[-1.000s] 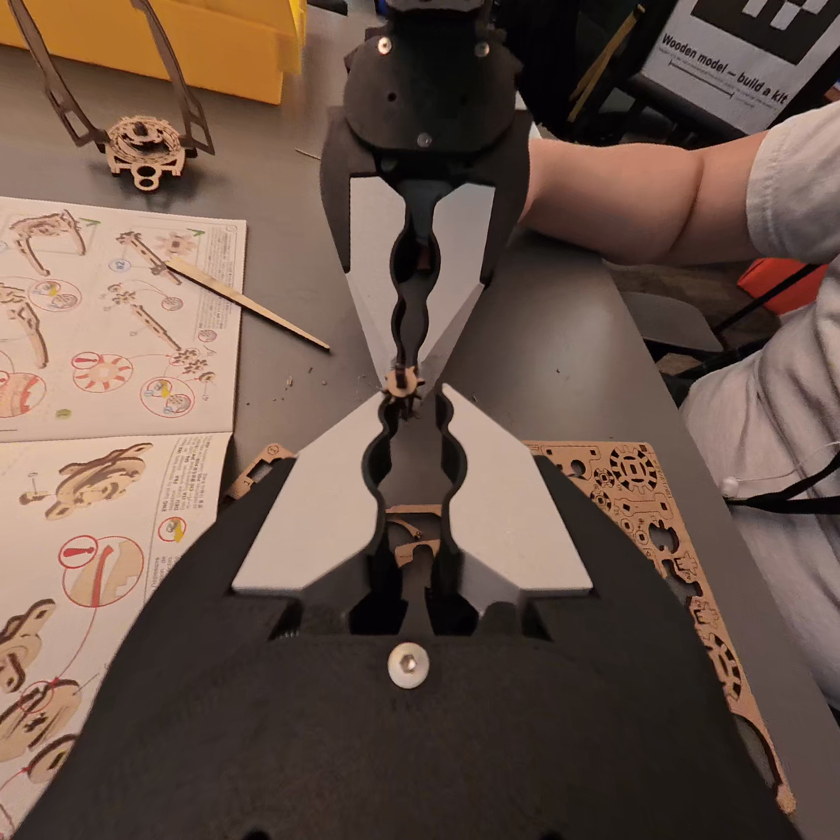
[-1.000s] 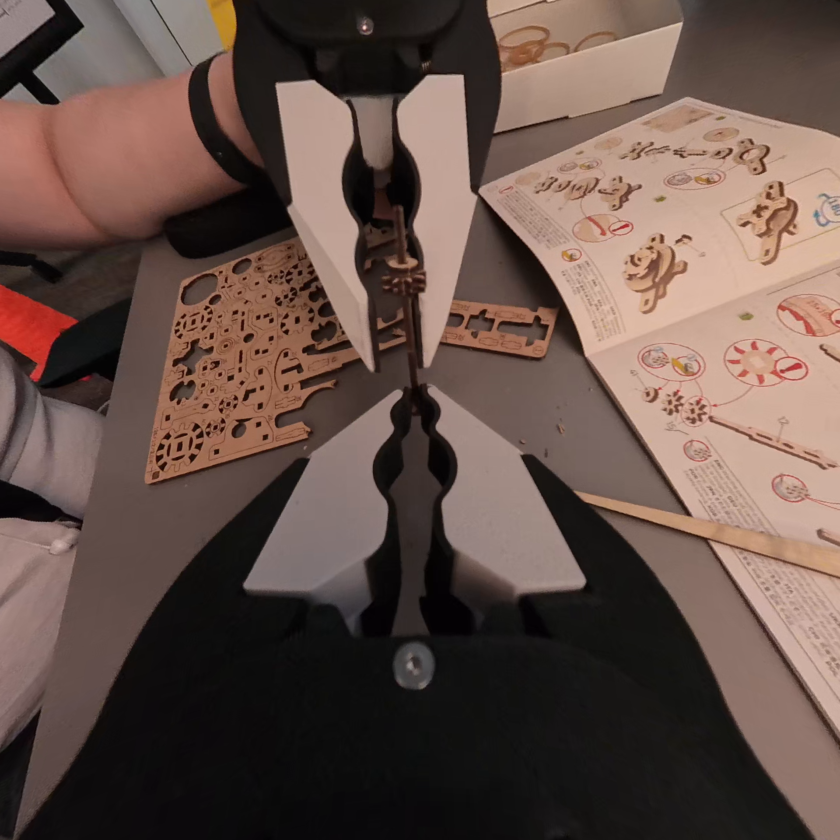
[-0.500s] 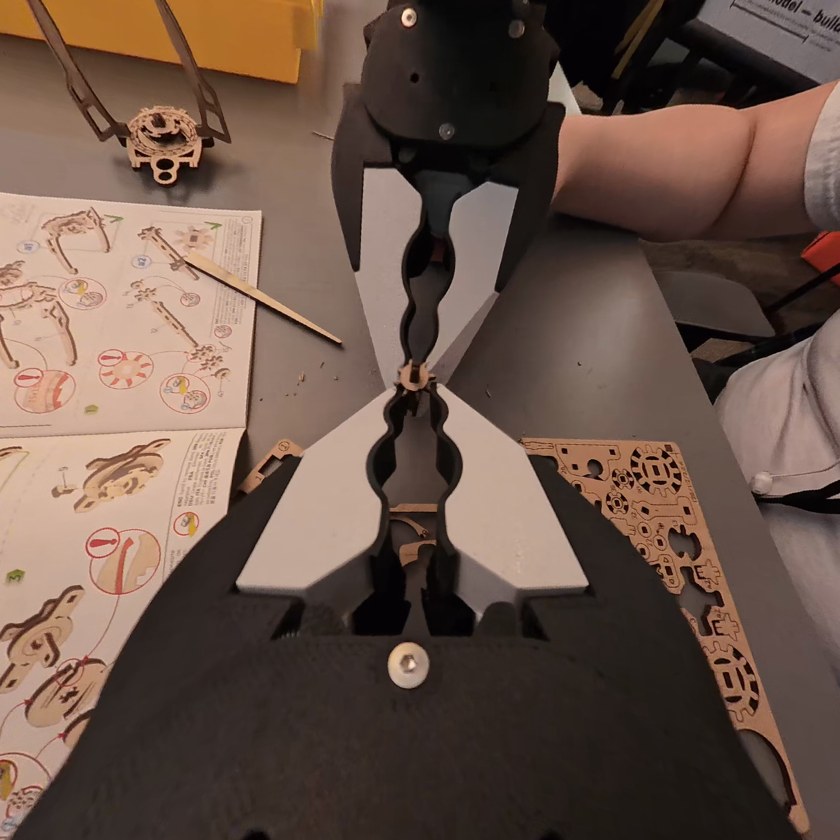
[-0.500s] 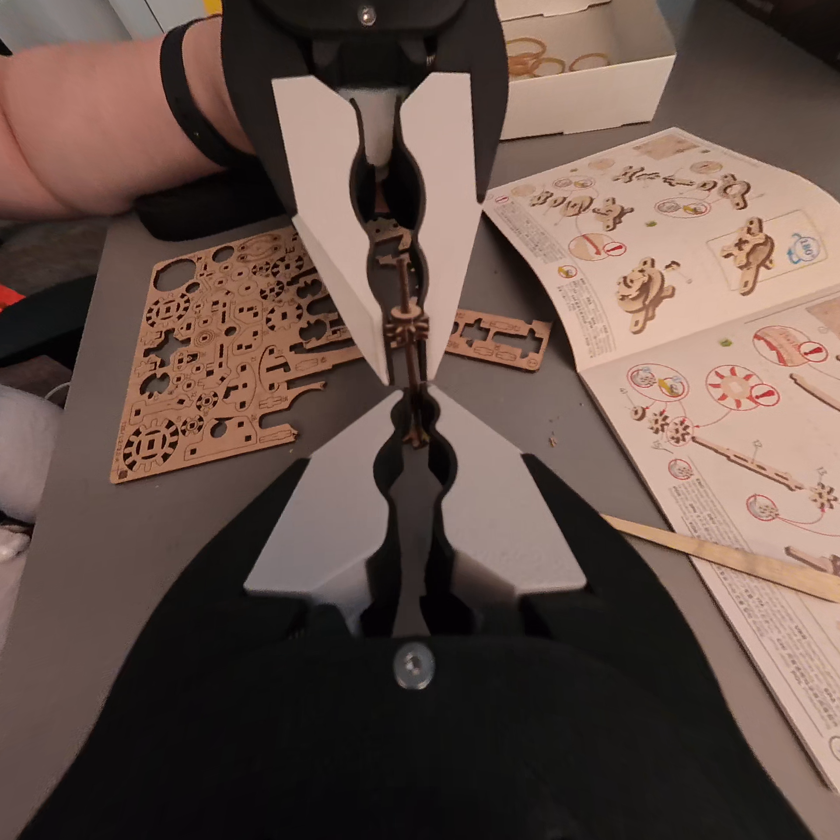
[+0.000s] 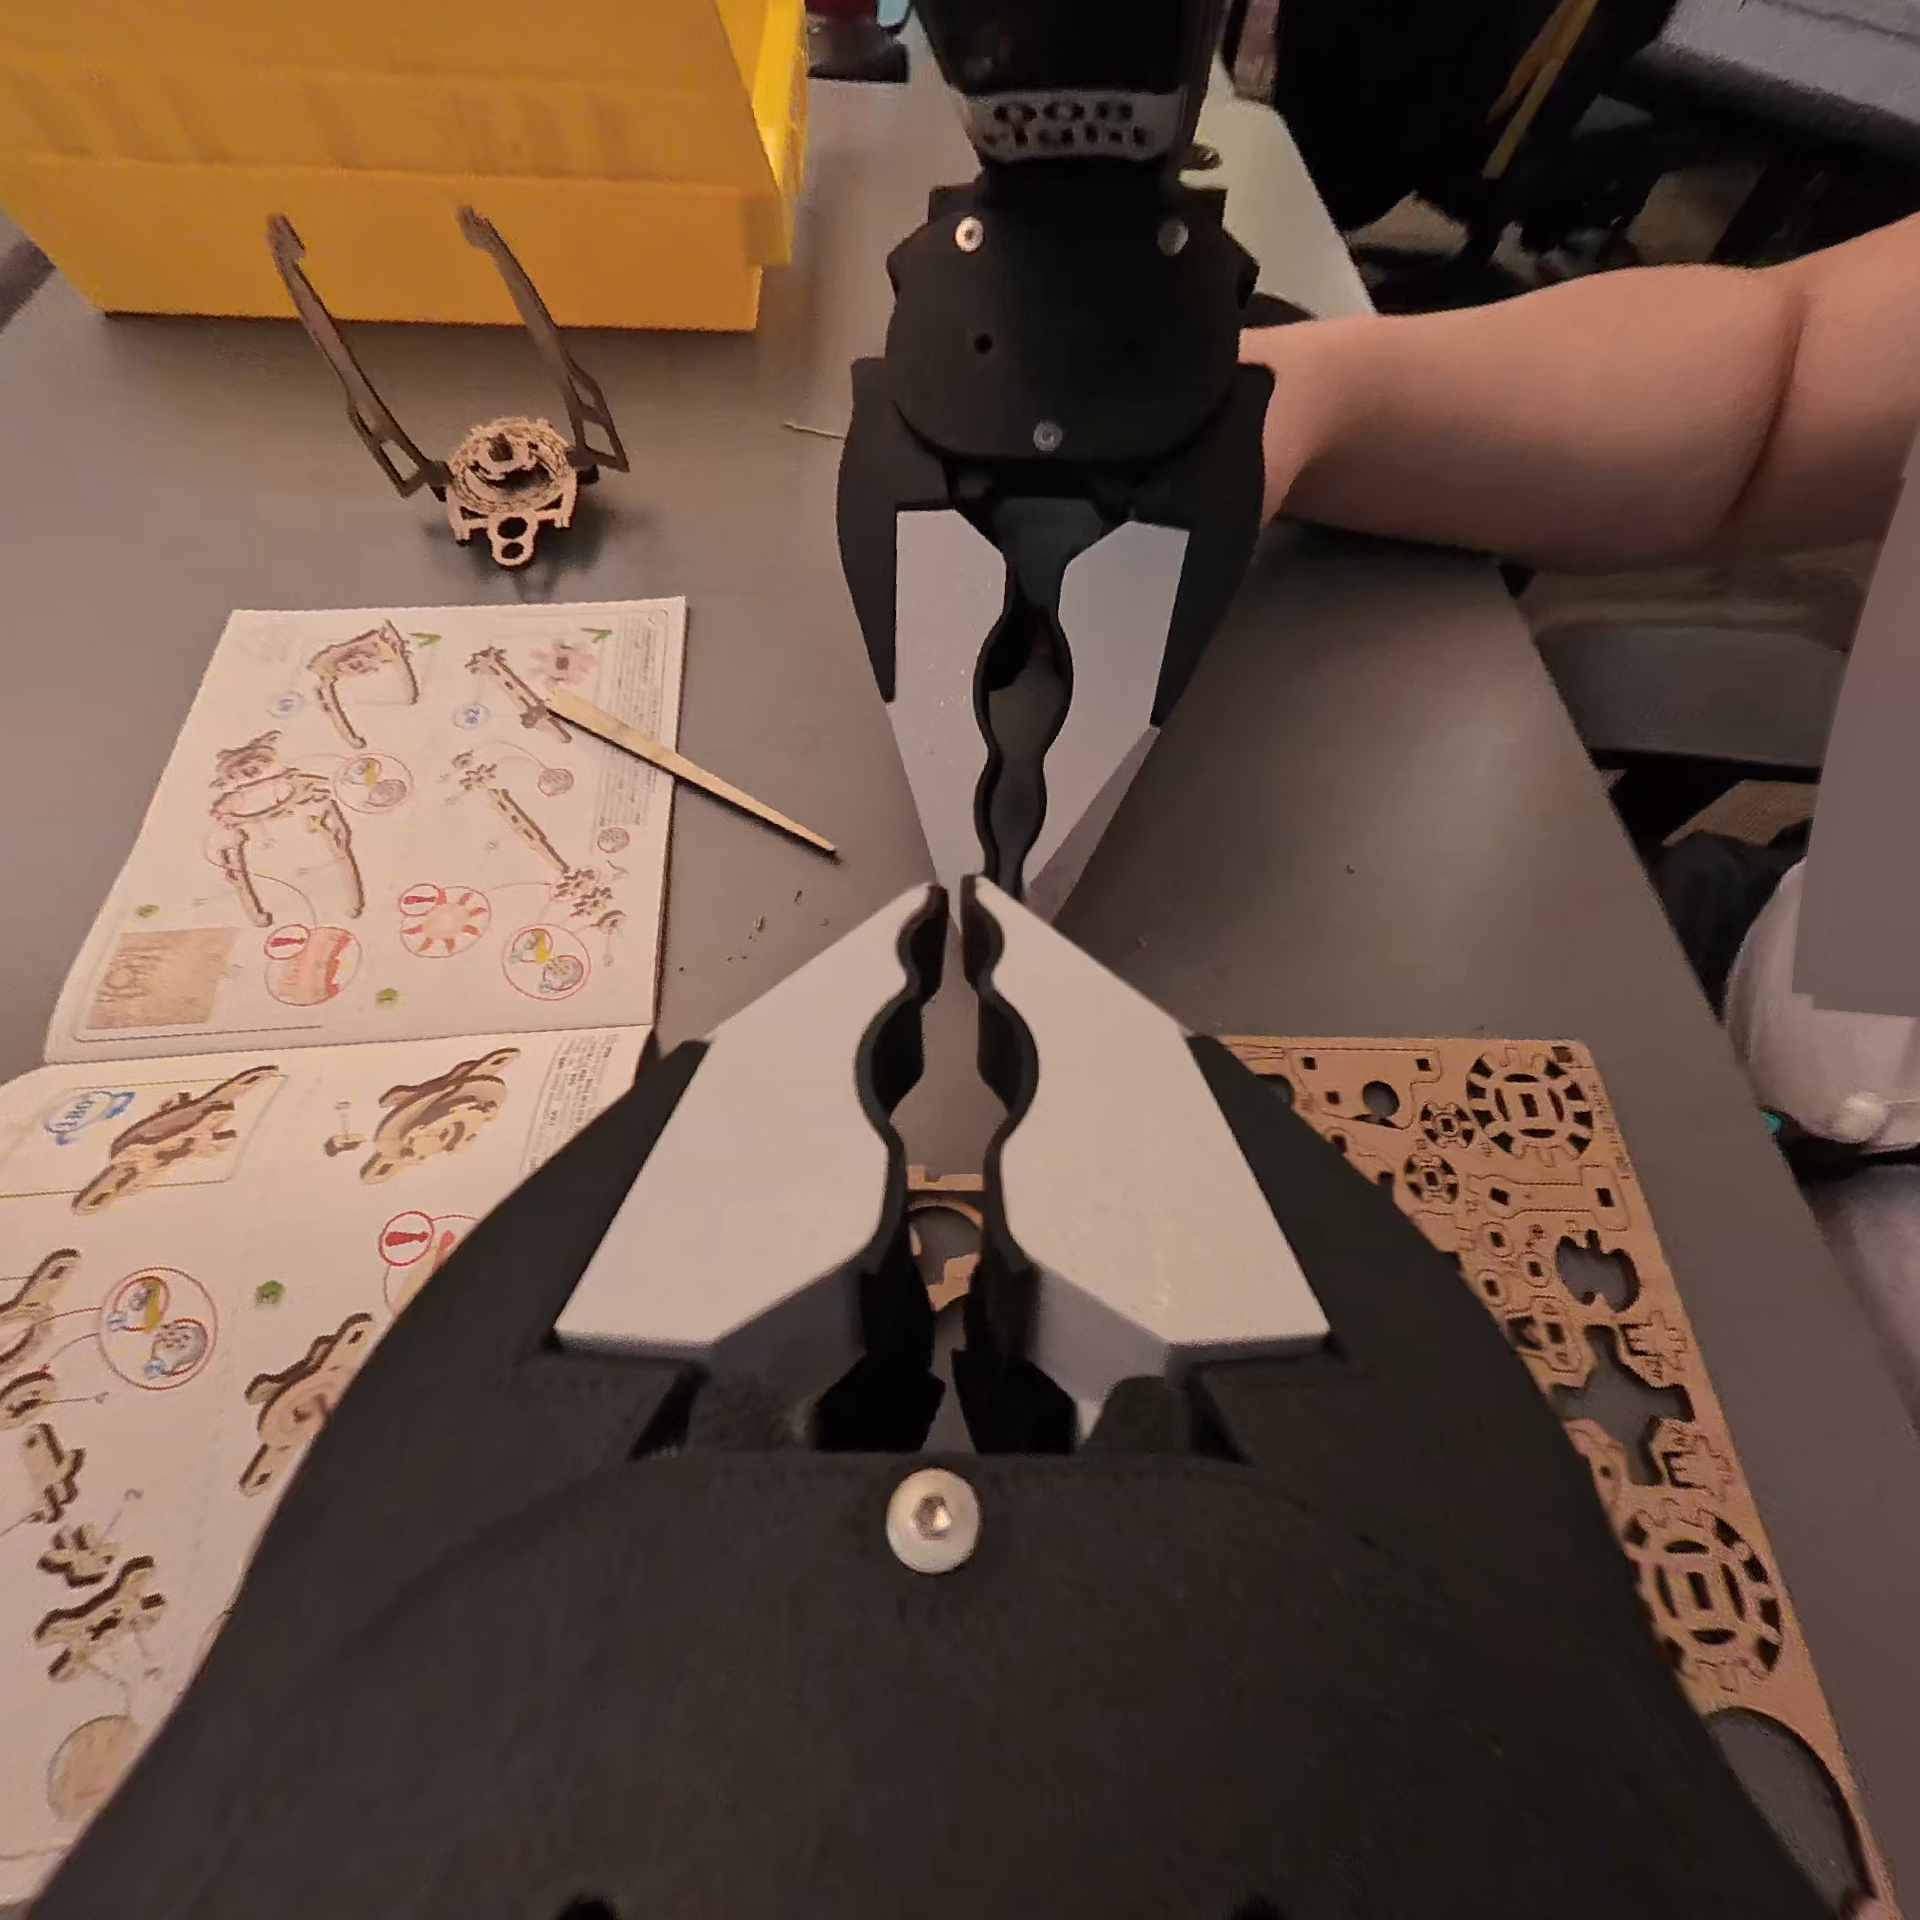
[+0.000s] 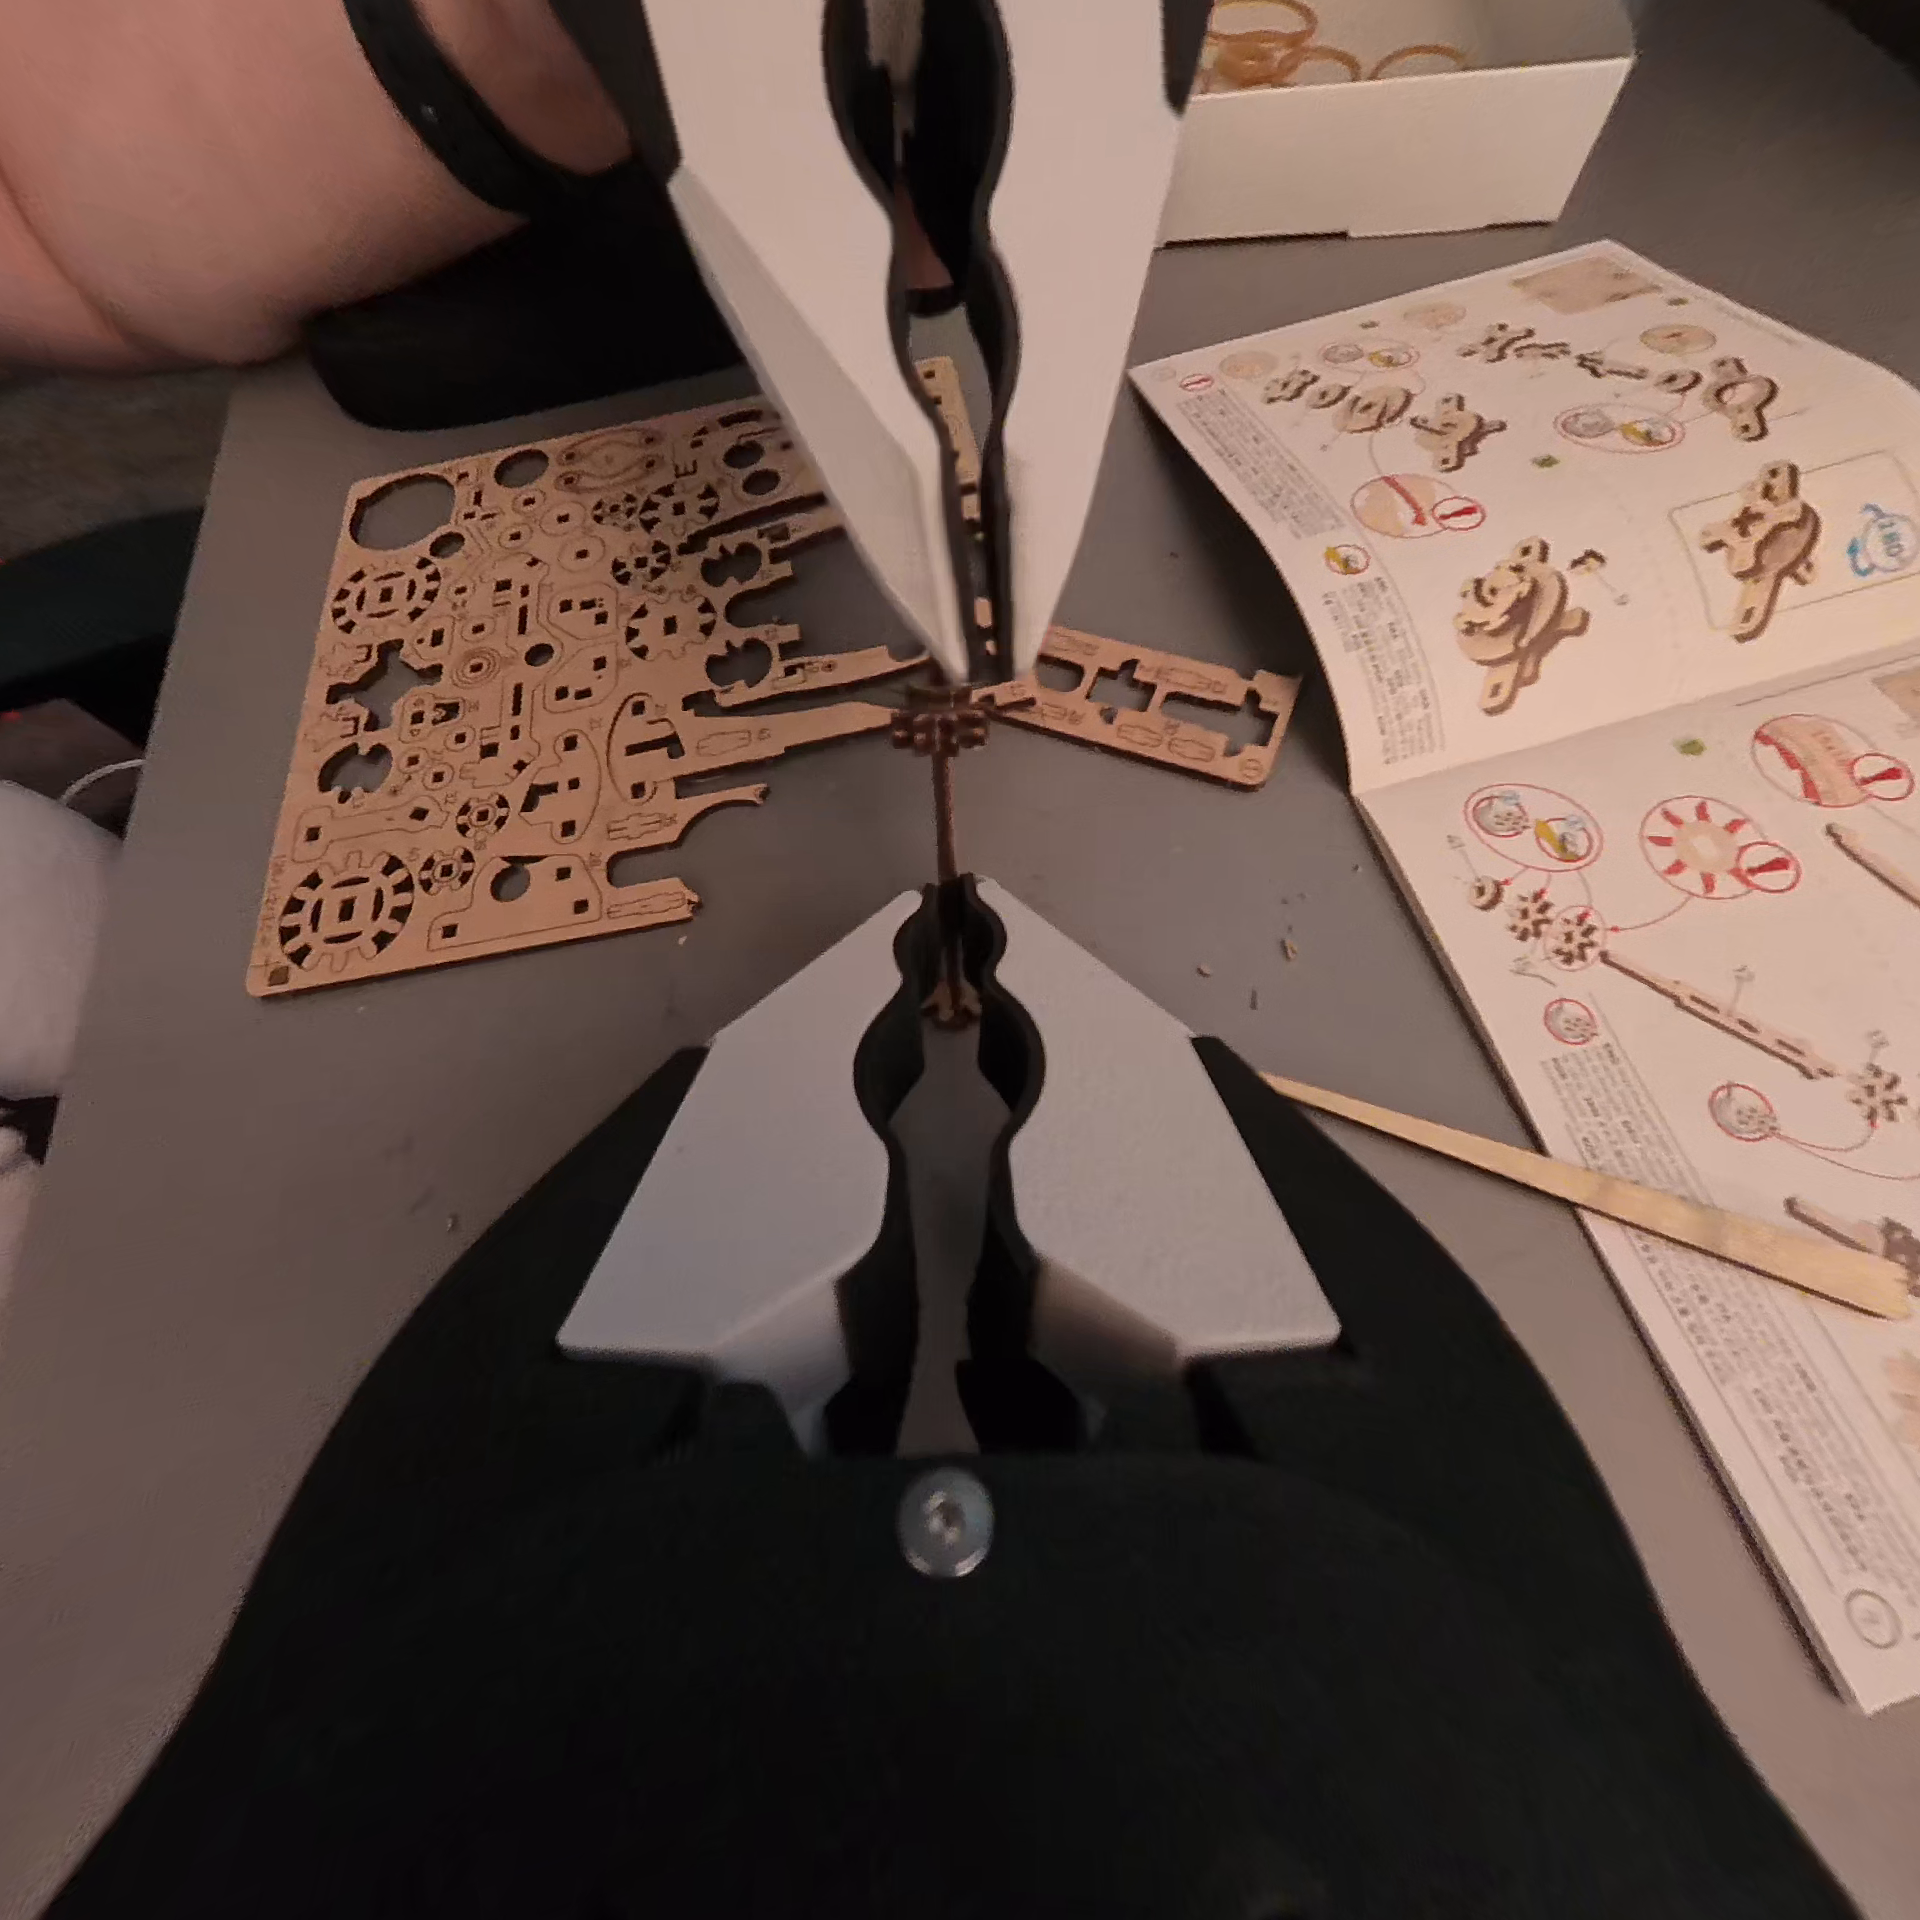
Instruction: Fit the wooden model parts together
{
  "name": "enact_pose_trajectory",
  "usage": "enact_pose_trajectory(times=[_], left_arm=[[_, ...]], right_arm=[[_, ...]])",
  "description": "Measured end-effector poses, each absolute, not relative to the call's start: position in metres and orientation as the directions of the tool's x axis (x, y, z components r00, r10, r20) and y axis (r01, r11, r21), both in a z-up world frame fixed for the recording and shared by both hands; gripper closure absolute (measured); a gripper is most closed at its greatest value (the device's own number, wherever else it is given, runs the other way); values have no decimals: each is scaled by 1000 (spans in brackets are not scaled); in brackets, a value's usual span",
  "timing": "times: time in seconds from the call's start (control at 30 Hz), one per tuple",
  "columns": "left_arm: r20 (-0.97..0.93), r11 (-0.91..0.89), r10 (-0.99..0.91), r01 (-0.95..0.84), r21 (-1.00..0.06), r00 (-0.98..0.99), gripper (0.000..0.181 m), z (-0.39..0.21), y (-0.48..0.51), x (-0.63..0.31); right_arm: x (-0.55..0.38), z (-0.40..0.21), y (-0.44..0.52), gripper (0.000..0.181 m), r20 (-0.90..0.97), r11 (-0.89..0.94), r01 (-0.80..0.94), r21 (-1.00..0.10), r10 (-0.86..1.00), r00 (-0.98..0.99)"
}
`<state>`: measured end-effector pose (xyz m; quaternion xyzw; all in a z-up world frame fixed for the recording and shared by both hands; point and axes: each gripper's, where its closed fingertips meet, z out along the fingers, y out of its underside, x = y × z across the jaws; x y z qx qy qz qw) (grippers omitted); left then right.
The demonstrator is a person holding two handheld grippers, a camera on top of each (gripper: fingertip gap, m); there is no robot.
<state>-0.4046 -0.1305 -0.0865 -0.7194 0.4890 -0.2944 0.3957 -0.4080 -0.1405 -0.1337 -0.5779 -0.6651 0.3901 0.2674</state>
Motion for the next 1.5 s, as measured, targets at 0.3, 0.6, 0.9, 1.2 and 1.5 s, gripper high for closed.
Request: enact_pose_trajectory(times=[0.3, 0.6, 0.9, 1.2, 1.5], left_arm=[[-1, -177, -937, -475, -862, 349, 172, -71, -132, -419], [-10, -176, -950, -559, -810, 313, 180, -85, -136, -411], [-93, -148, -953, -709, -690, 289, 180, -84, -135, -409], [-47, -165, -975, -855, -492, 215, 180, -89, -138, -405], [-63, -143, -984, -947, -289, 168, 180, -89, -141, -404]], right_arm=[[-407, -129, -134, 180, -99, 7, 536, -844, 981, -168], [-410, -130, -137, 180, -60, 51, 537, -842, 980, -187], [-417, -121, -137, 180, -90, 11, 490, -871, 979, -181], [-415, -121, -138, 180, -46, 49, 479, -877, 982, -185], [-414, -121, -139, 180, -17, 75, 475, -877, 982, -186]])
